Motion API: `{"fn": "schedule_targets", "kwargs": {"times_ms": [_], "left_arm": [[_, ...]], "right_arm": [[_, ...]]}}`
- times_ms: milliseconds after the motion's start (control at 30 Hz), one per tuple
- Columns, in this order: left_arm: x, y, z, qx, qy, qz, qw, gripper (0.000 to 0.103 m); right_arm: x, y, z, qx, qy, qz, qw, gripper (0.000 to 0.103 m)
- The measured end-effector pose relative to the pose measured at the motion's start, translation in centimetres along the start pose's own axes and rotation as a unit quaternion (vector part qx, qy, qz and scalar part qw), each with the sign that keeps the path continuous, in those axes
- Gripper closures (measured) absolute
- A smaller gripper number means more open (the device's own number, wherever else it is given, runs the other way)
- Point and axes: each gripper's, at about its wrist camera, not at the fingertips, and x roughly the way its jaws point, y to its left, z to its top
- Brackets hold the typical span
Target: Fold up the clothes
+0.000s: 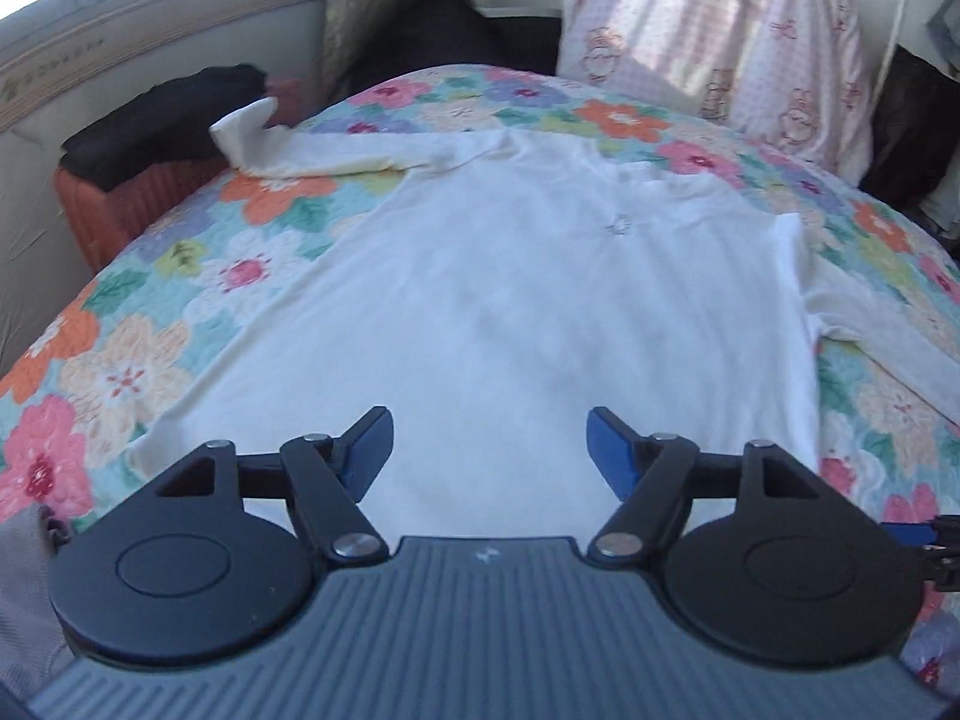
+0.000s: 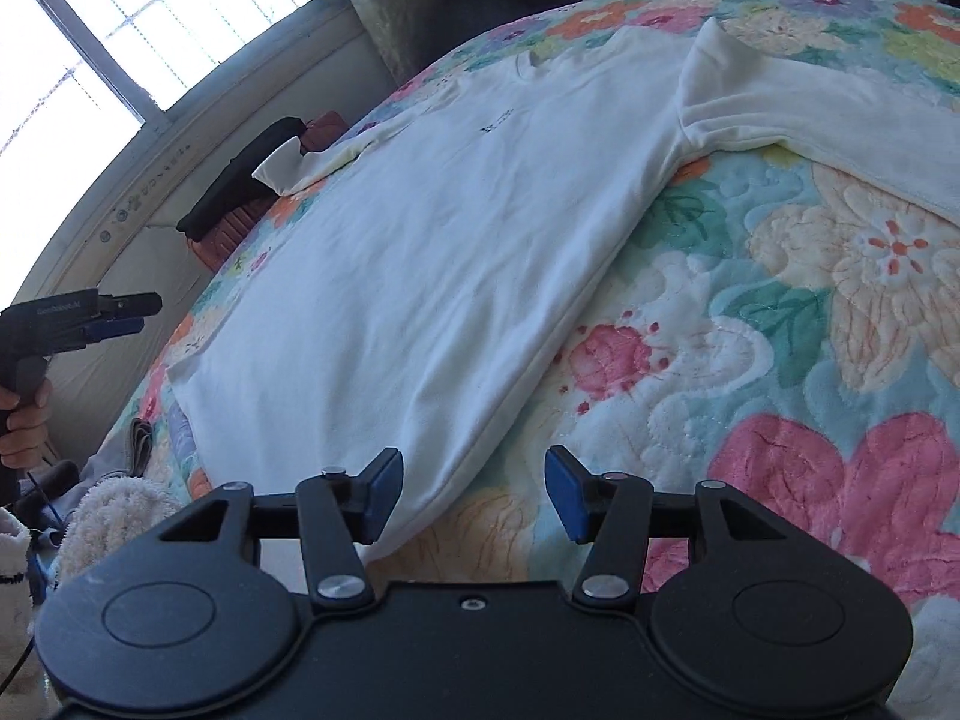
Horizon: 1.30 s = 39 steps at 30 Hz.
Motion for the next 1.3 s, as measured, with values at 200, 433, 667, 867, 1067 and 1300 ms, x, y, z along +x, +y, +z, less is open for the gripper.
{"fn": "schedule_targets", "kwargs": {"times_ms": [200,433,667,867,1067,1300], "left_arm": [[2.4,-7.8,-0.6,-0.002,0.024,-0.074,0.9969,0.021],[4.6,-12.9,-1.6,0.014,0.058,-0.096,0.9935,0.021],[6.1,-18.7,-1.3,0.069,0.020,-0.107,0.9916,0.021],[12.1,-25.7,-2.3,0.102,0.041,-0.135,0.9847,0.021],[13.9,-31.3,-2.3,0.127,0.018,-0.151,0.9801,0.021],[17.4,-34.9,-2.2,0.048,0.043,-0.219,0.9736,0.024]], "right_arm": [[-0.5,-1.7,-0.3,0.003,0.000,-0.033,0.999,0.045],[-1.5,-4.9,-0.4,0.057,-0.010,-0.035,0.998,0.045],[-3.1,-9.2,-0.3,0.119,-0.048,-0.040,0.991,0.045],[-5.8,-13.6,0.1,0.147,-0.098,-0.103,0.979,0.045],[-11.5,-20.3,-0.7,0.267,-0.222,-0.105,0.932,0.043],[-13.8,-25.6,-4.1,0.389,-0.258,-0.108,0.878,0.043]]}}
